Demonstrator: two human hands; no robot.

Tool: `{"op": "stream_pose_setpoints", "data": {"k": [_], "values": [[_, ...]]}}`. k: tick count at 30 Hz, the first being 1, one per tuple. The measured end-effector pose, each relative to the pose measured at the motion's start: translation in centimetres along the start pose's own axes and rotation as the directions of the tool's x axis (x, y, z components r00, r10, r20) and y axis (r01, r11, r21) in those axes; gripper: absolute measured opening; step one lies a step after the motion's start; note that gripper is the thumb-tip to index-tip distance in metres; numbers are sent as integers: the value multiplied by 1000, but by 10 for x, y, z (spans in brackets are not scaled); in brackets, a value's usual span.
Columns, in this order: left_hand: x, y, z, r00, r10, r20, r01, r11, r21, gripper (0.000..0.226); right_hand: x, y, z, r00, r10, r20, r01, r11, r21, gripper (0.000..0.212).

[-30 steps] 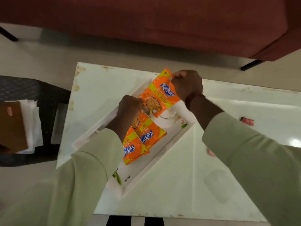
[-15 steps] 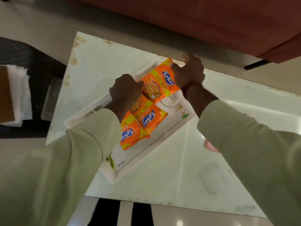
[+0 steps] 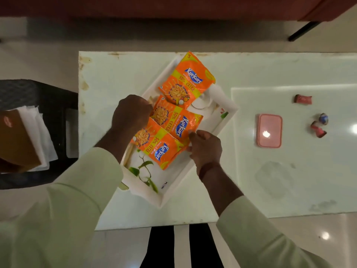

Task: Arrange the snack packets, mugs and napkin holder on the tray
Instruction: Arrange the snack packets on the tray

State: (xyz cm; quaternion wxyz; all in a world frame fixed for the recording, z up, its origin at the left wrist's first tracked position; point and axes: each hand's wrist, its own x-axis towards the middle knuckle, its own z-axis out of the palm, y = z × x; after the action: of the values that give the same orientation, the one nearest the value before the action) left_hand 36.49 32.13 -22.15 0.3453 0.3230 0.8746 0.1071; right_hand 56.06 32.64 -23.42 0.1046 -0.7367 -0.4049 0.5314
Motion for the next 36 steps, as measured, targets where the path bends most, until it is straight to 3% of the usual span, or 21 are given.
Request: {"op": "stream_pose_setpoints", "data": {"k": [2,6,10,14,17,19,22,29,36], "values": [[1,-1,4,999,-18,44,18,1000,-14,25,1,1,5,1000,-3,-11,3,1000,28,20],[0,2,10,995,-29,96,30,999,-15,17,5,1,8,1000,-4,-16,4,1000,7,19],[-8,12,2,998,27,-48,-33,992,-120,9,5,-18,-14,983,-159,-87,155,987,-50,16],[-38,35,8,973,98,-207,-152,953,-262,16,14,-68,-65,893,-430,-134,396,891,-222,17],[-58,56,39,1000,-21,6,21,835,-550,12,34,-107,-100,832,-555,-12,496,752,-434,19],[-64,68,61,985,-109,136,171,744,-646,15,49,-122,-111,829,-552,90,499,658,-563,21],[-65,77,88,975,-161,151,221,735,-641,28,69,-125,-110,853,-496,164,469,588,-659,23],[-56,81,110,960,-218,179,281,768,-576,22,92,-111,-101,871,-462,167,431,554,-712,27],[-54,77,111,954,-250,164,299,779,-551,25,97,-98,-96,889,-434,148,408,604,-685,28]]}}
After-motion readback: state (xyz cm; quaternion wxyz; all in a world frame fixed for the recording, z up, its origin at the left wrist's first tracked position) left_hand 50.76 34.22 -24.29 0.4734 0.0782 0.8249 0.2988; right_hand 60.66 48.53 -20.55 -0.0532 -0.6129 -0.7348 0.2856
